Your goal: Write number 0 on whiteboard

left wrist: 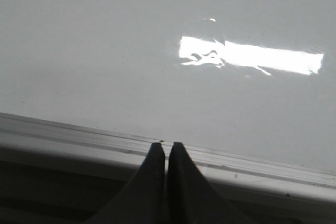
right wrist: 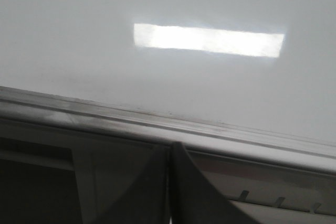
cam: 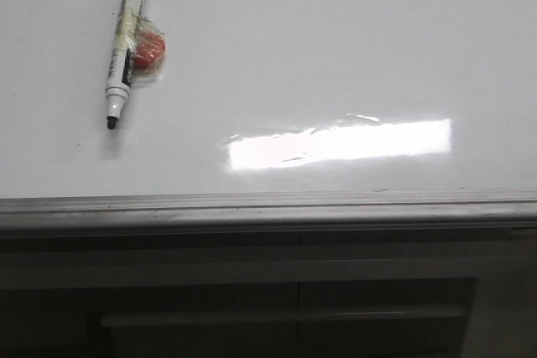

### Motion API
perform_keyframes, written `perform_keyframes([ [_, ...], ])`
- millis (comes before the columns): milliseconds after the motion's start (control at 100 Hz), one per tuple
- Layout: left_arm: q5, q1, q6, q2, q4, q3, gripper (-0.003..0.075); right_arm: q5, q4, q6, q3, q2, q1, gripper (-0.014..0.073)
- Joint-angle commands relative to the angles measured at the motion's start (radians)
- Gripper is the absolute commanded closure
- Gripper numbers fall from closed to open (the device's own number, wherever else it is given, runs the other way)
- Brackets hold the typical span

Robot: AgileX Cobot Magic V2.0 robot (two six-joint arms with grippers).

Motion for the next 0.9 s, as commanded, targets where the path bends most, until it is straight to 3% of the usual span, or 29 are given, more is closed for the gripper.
perform_keyframes([
  [0, -0.048, 0.002, -0.009, -0.029, 0.004, 0.036, 0.074, -0.02, 0.005, -0.005, 0.012, -0.018, -0.003, 0.0642],
  [890, -0.056, 0.002, -0.001, -0.029, 0.045, 0.036, 0.074, -0.058, 0.0, -0.005, 0.012, -0.018, -0.003, 0.0642],
])
